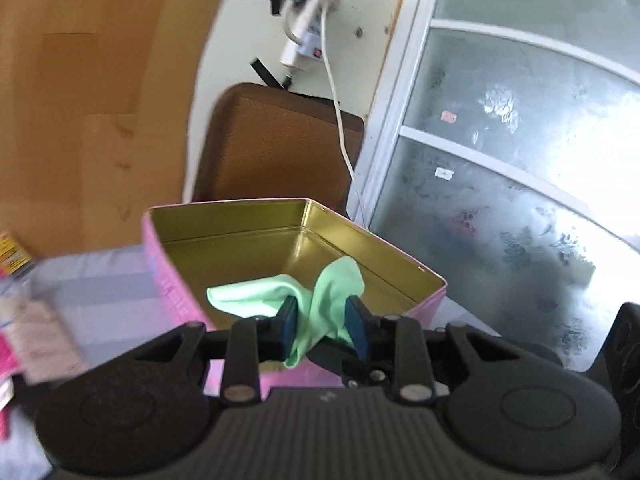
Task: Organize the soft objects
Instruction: 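Carry the green cloth into the pink tin and open the right gripper, then grasp the packaged coloured marker set with the right gripper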
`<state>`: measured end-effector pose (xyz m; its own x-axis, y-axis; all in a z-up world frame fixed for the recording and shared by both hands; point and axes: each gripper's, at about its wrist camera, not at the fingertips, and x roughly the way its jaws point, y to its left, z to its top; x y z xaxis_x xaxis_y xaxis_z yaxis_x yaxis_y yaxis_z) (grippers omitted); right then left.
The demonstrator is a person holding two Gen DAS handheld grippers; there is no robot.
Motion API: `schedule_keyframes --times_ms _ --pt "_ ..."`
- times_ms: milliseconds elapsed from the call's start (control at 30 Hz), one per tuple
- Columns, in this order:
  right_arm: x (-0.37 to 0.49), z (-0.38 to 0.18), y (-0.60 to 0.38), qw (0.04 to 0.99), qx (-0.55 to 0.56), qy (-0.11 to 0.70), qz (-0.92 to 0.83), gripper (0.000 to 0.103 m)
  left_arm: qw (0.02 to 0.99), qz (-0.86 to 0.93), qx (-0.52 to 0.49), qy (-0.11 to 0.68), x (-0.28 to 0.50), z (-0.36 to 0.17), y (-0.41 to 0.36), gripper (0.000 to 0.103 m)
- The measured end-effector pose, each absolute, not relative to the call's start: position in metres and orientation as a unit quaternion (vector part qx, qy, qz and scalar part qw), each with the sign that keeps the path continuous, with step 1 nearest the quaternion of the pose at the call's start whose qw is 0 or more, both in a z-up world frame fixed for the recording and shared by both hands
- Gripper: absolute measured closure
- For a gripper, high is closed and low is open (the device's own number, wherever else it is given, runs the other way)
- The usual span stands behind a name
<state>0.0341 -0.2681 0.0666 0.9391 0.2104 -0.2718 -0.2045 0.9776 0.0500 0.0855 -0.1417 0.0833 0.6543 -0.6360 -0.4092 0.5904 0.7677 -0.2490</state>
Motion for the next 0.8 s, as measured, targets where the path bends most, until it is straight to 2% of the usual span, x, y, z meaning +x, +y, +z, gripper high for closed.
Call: schedule_keyframes --times_ms 100,167,233,300,567,800 --pt "0.058 0.058 -0.280 0.981 0.023 0.168 0.091 0.091 0.907 -0.331 -0.042 0.256 0.111 0.073 -0.162 0.071" --pt "0.071 0.052 -0.284 0.979 0.024 0.185 0.087 0.088 0.906 -0.321 -0.044 0.272 0.126 0.065 -0.172 0.060" --pt "0.080 0.046 -0.286 0.976 0.026 0.197 0.085 0.083 0.910 -0.299 -0.042 0.285 0.138 0.058 -0.178 0.030" --pt "0.080 0.044 -0.288 0.977 0.020 0.200 0.075 0.059 0.916 -0.270 -0.034 0.296 0.146 0.053 -0.181 0.020" --pt "0.045 0.045 -0.294 0.982 0.008 0.181 0.049 0.054 0.921 -0.266 -0.079 0.274 0.131 0.060 -0.145 0.019" --pt "0.022 0.056 -0.285 0.984 0.039 0.151 0.087 0.055 0.939 -0.206 -0.109 0.252 0.086 0.048 -0.056 0.018"
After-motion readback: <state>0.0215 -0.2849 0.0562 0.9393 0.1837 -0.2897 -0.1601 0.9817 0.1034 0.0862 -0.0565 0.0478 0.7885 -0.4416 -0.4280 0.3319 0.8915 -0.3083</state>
